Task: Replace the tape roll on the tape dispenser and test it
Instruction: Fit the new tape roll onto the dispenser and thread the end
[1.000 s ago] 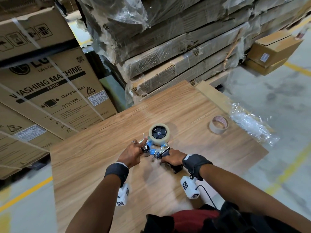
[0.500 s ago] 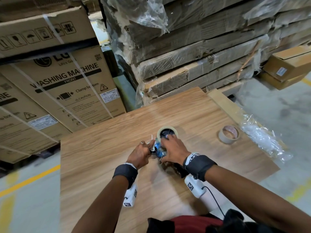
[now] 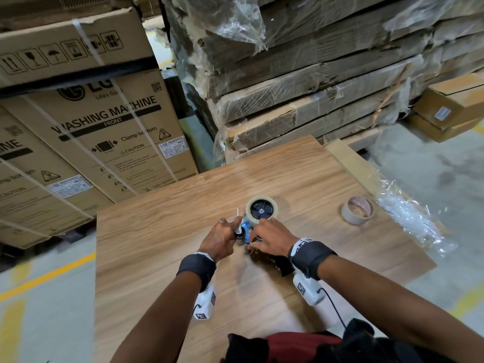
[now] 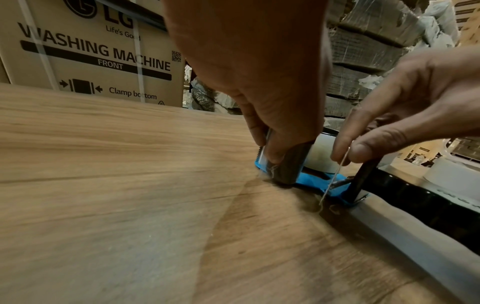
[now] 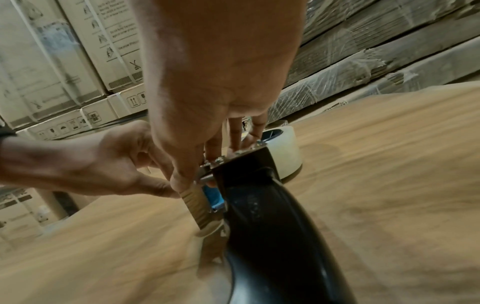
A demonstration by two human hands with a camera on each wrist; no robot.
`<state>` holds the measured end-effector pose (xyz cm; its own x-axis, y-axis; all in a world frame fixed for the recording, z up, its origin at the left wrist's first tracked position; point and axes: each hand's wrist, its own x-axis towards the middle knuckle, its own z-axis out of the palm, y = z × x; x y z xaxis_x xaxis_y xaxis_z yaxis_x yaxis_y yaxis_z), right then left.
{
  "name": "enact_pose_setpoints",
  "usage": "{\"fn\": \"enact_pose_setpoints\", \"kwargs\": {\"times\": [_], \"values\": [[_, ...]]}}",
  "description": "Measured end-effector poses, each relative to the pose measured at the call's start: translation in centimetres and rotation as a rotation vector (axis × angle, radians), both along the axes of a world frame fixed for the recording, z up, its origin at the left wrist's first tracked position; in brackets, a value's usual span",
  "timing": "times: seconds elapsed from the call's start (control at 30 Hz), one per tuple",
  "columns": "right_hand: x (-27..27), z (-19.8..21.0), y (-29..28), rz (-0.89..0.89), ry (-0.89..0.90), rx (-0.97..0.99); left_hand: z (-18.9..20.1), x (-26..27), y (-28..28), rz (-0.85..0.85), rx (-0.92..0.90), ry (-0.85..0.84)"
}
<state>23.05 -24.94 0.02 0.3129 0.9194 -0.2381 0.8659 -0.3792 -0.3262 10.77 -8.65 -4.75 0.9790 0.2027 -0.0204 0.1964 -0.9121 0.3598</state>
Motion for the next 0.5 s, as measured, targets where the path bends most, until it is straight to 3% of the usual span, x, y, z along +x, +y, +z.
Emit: {"fn": "enact_pose_setpoints", "kwargs": {"times": [0.13, 0.27, 0.43, 0.5], "values": [[-0.4, -0.6, 0.4, -0.071, -0.006, -0.006, -0.3, -0.2, 0.0, -0.005, 0.003, 0.028], [-1.0, -1.7, 1.0, -0.262, 0.012, 0.050, -0.2, -0.3, -0.4, 0.004, 0.015, 0.056], [-0.5, -3.0, 0.1, -0.165, -0.077, 0.068, -0.5, -0.3, -0.4, 0.009, 0.007, 0.056], [0.1, -3.5, -0.7, -0.202, -0.110, 0.060, -0.6, -0.3, -0.2, 0.011, 0.007, 0.065]]}}
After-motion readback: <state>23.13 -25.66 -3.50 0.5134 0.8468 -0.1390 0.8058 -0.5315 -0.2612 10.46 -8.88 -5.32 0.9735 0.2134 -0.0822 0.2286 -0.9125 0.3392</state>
